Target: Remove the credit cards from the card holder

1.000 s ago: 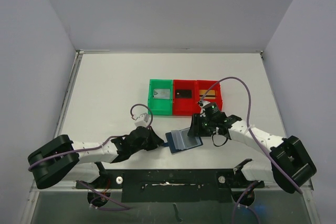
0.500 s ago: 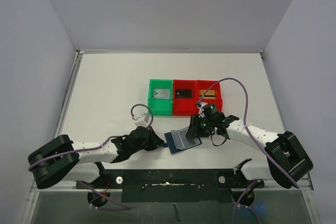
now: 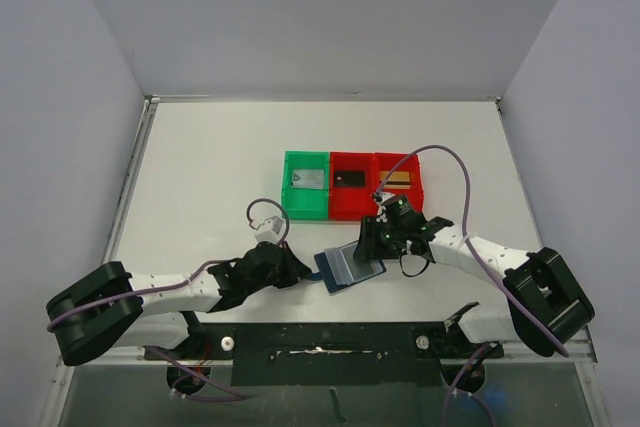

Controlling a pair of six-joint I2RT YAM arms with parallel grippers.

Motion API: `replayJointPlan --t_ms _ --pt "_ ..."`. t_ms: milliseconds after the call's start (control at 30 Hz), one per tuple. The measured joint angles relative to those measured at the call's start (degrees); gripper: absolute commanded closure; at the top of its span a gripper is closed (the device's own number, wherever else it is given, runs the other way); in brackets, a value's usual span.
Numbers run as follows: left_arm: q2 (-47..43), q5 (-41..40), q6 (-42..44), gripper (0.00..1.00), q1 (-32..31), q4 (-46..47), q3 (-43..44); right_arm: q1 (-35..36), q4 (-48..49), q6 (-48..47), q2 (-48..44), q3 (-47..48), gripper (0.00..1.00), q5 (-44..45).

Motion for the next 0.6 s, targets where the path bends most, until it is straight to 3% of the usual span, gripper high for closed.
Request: replayJointPlan --t_ms 133,333,600 --pt "-0.3 -0.1 0.0 1.0 0.0 -0.3 0.0 0.4 -0.5 0.0 0.0 0.4 0.5 0.8" --pt "-0.2 -0.1 0.0 1.0 0.0 -0.3 0.0 0.5 -0.4 -0.3 0.2 0.5 0.55 0.2" --pt "1.6 0.0 0.0 1.0 0.0 0.0 0.0 0.3 3.5 0.9 0.0 -1.5 0.59 -6.8"
